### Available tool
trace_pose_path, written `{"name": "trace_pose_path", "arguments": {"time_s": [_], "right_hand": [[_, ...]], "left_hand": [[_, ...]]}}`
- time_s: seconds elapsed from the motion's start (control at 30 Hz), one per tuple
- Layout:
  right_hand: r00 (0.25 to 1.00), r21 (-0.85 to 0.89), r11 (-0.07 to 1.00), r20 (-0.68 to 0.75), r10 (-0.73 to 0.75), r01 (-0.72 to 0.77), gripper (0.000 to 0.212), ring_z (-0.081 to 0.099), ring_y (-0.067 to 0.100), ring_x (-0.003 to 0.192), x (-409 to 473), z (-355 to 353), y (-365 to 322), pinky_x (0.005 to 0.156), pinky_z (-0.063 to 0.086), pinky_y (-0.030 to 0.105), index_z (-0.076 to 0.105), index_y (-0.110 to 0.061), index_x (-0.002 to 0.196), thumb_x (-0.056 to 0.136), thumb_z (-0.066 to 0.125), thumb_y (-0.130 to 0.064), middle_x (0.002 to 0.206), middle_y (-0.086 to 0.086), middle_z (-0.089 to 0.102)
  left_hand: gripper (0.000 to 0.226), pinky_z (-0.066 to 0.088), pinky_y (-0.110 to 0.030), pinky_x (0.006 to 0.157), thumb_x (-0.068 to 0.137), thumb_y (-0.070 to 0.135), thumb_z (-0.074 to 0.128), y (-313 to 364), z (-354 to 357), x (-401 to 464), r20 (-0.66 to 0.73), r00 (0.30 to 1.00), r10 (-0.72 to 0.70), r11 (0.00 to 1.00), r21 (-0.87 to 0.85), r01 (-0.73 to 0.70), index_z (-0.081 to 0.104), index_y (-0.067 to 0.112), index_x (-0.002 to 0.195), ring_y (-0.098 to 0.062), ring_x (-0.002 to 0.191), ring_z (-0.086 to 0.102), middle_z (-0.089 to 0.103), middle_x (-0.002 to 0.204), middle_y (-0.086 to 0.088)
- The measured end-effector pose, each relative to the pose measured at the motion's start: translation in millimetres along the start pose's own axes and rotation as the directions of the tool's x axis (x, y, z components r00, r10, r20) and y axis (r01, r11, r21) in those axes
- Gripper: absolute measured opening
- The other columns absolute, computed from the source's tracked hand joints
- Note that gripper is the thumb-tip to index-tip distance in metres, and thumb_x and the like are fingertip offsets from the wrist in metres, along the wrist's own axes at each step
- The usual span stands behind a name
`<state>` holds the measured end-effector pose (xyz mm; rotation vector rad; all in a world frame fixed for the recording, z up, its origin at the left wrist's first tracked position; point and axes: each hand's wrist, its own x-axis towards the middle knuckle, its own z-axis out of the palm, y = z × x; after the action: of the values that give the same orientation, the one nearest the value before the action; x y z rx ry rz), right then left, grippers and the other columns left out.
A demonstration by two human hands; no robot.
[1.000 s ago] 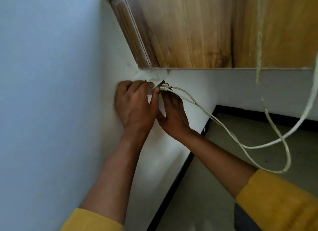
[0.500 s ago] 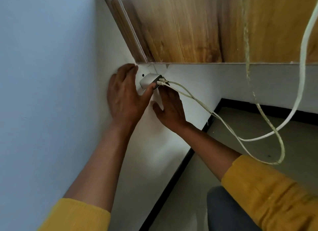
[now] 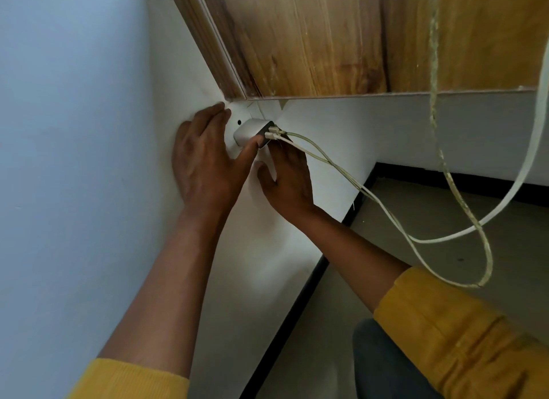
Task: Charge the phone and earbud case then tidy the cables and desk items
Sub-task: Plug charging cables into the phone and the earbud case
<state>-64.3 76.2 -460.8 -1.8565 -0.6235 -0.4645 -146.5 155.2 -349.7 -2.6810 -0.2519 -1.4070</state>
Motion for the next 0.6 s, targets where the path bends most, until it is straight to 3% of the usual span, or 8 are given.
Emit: {"name": "trace_pose_path", "arguments": {"time_s": [0.27,0.4,0.6], "right_hand": [[0.999,0.007,1.000,0.029,0.016,-0.016,0.061,0.036,0.035,0.151,-1,1,-3,0.115,0.043,0.054,0.041,-0.013,0.159,0.103,0.060,-0.024,0.166,0.012,0.039],[0.998,0.091,0.994,0.026,0.056,-0.058,0.067,0.036,0.033,0.151,-6,4,-10,0.120,0.038,0.047,0.031,-0.009,0.163,0.105,0.059,-0.028,0.166,0.013,0.037],[0.981,0.147,0.971,-0.005,0.192,-0.190,0.065,0.039,0.030,0.148,-12,-1,-21,0.120,0.034,0.039,0.035,-0.008,0.160,0.102,0.061,-0.023,0.161,0.011,0.044]], "left_hand": [[0.065,0.048,-0.038,0.105,0.090,0.062,0.075,-2,-2,0,0.005,1.000,0.018,1.000,-0.024,-0.018,0.073,0.012,0.132,-0.024,0.126,0.064,0.068,0.142,-0.004],[0.065,0.046,-0.037,0.108,0.092,0.063,0.071,-3,-2,-2,-0.013,0.999,0.030,0.999,-0.038,-0.031,0.073,0.012,0.132,-0.023,0.127,0.064,0.068,0.142,-0.003],[0.054,0.048,-0.041,0.109,0.086,0.029,0.071,-6,-11,-5,0.037,0.996,0.087,0.988,-0.135,-0.081,0.070,0.003,0.133,-0.032,0.118,0.068,0.066,0.145,-0.010]]}}
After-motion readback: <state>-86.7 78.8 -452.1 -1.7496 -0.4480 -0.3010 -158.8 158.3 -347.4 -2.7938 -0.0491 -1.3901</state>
